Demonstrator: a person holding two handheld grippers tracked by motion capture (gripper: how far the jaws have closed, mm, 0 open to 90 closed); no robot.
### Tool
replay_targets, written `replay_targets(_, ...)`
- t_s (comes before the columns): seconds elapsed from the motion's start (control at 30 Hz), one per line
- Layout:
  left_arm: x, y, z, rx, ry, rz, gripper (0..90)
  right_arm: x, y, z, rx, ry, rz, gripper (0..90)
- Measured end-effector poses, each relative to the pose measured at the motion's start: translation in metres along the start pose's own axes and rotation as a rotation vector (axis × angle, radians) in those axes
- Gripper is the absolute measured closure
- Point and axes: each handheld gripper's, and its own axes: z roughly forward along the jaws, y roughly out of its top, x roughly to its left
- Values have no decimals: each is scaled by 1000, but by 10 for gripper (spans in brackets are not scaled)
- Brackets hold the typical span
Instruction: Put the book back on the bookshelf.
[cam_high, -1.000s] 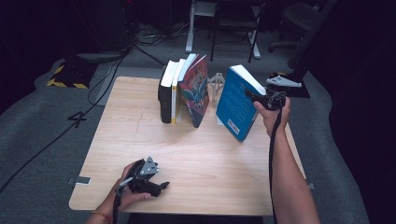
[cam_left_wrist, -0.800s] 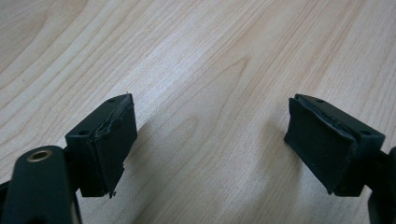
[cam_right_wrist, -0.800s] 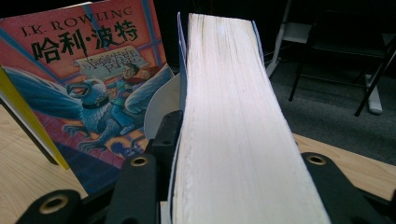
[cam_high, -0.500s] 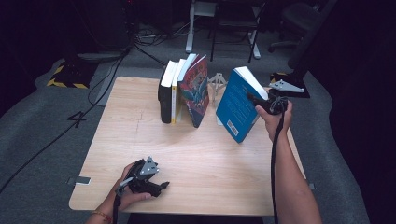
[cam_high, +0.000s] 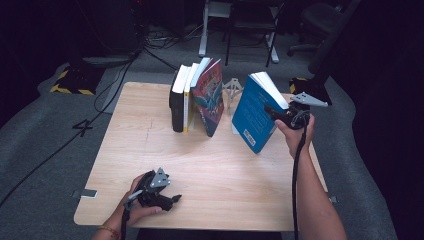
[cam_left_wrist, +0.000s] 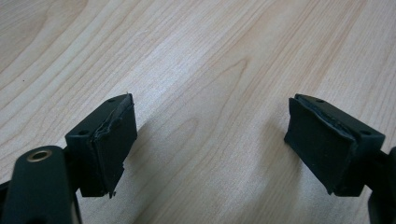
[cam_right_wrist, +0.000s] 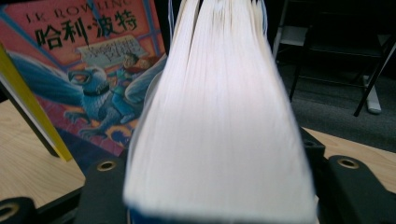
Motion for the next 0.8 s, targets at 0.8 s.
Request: replay_targets(0.8,0,0,0,0,0,0,165,10,-87,11,75,63,-27,492)
